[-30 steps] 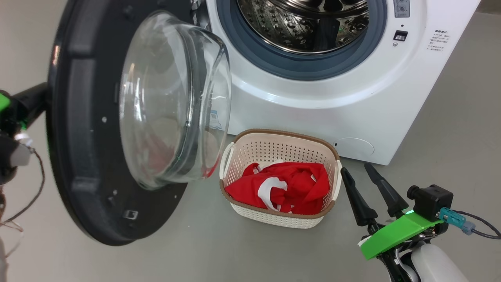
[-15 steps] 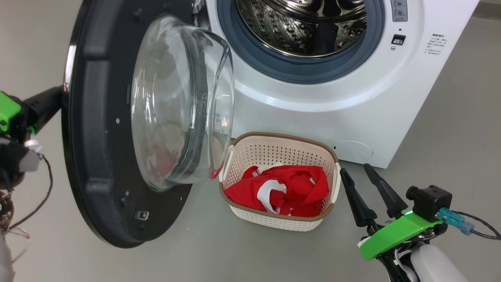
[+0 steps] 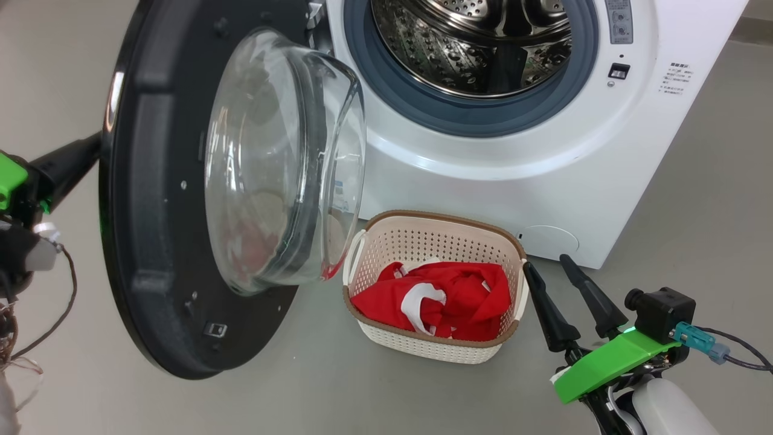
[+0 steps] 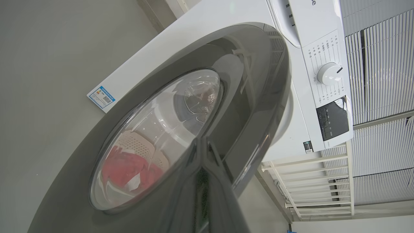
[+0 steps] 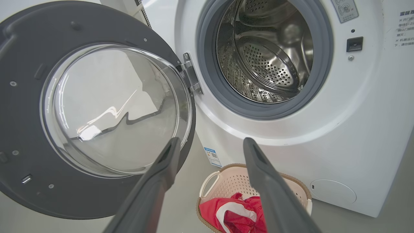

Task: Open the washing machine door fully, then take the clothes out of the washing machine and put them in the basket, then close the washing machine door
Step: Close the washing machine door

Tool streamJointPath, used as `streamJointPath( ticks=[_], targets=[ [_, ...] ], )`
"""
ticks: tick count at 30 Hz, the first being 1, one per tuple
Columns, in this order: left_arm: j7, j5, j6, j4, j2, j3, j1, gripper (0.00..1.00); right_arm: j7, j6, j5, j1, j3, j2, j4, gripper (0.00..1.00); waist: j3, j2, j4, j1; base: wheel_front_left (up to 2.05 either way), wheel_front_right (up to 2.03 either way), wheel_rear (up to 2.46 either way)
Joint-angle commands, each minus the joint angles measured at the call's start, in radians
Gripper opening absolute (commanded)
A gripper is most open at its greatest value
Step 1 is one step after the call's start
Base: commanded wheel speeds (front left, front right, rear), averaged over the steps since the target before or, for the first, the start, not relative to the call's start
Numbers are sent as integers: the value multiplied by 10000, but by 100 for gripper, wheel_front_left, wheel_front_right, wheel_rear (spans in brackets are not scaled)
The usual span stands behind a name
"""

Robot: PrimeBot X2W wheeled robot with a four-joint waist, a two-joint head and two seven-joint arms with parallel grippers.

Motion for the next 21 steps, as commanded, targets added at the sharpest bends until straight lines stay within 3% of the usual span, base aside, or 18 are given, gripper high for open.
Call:
streamJointPath(
  ticks=[1, 21],
  targets=[
    [-21, 31, -111, -256, 517, 398, -121, 0, -120, 16, -1, -37, 245, 62, -205, 100, -21, 0, 32, 0, 0, 0, 0],
    [-31, 69, -193, -173, 621, 442, -60, 0, -120, 16, 20, 18, 235, 55, -194, 100, -111, 0, 64, 0, 0, 0, 0]
  ],
)
